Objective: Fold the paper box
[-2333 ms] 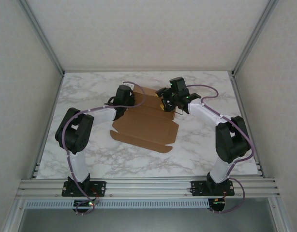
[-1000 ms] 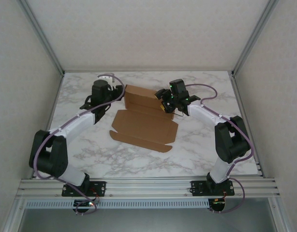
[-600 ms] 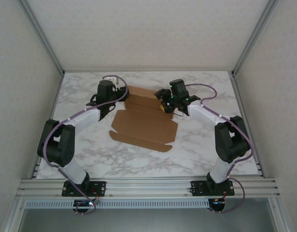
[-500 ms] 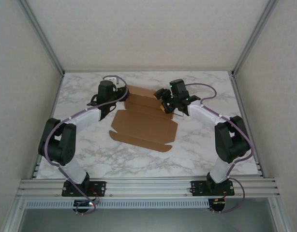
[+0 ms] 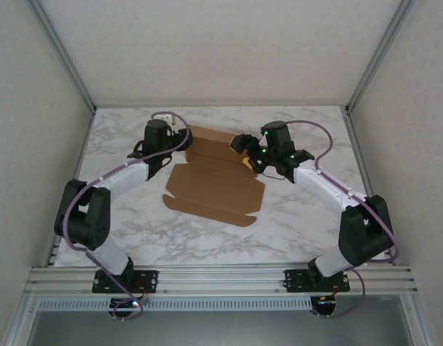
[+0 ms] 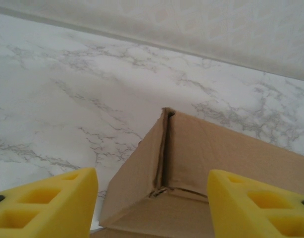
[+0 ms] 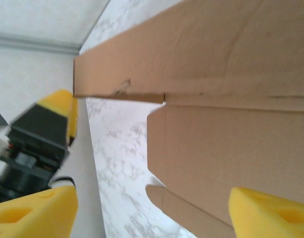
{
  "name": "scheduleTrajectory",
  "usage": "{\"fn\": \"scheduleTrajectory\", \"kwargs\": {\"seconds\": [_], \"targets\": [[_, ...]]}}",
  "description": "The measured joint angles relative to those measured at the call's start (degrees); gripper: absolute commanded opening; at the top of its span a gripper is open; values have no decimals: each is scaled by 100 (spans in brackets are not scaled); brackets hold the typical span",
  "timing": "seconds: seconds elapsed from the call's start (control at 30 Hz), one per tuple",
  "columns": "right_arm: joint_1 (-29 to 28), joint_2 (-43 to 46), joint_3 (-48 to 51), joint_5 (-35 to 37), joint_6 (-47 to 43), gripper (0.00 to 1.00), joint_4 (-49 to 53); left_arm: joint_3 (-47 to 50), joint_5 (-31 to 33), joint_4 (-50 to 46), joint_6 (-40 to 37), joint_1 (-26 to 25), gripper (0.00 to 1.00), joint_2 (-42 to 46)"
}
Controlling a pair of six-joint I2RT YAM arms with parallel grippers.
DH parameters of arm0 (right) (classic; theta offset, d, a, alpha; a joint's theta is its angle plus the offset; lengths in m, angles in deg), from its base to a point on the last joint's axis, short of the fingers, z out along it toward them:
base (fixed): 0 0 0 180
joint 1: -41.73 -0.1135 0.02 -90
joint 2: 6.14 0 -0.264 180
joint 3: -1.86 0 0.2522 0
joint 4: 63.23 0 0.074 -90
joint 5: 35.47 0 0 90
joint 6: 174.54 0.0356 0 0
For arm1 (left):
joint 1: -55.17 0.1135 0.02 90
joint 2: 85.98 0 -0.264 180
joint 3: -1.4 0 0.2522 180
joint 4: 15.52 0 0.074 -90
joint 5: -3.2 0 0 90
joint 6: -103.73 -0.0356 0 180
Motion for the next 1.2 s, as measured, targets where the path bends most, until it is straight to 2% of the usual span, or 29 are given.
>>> {"fn": "scheduleTrajectory", "kwargs": {"seconds": [0.2,0.4,0.63,0.73,0.87,1.03,1.2], "targets": [[-13,179,-61,-216,-911,60,485,-138,79,-385,7,0,62,737],[-48,297,-730,219,-1725,55,1156,-343,525,-1005,52,-2,63,1668],[-48,417,-1434,901,-2557,46,1447,448,634,-1351,393,-7,66,2841],[-24,149,-2068,1246,-2855,45,1941,868,671,-1521,409,-7,67,3016],[31,-667,-3187,1464,-3233,29,2507,1296,717,-1644,404,-7,67,3056],[127,-1255,-3388,1545,-3407,29,2997,1434,800,-1679,387,-7,68,3174],[199,-1357,-3292,1550,-3414,33,3211,1475,992,-1657,321,-7,68,3598]]}}
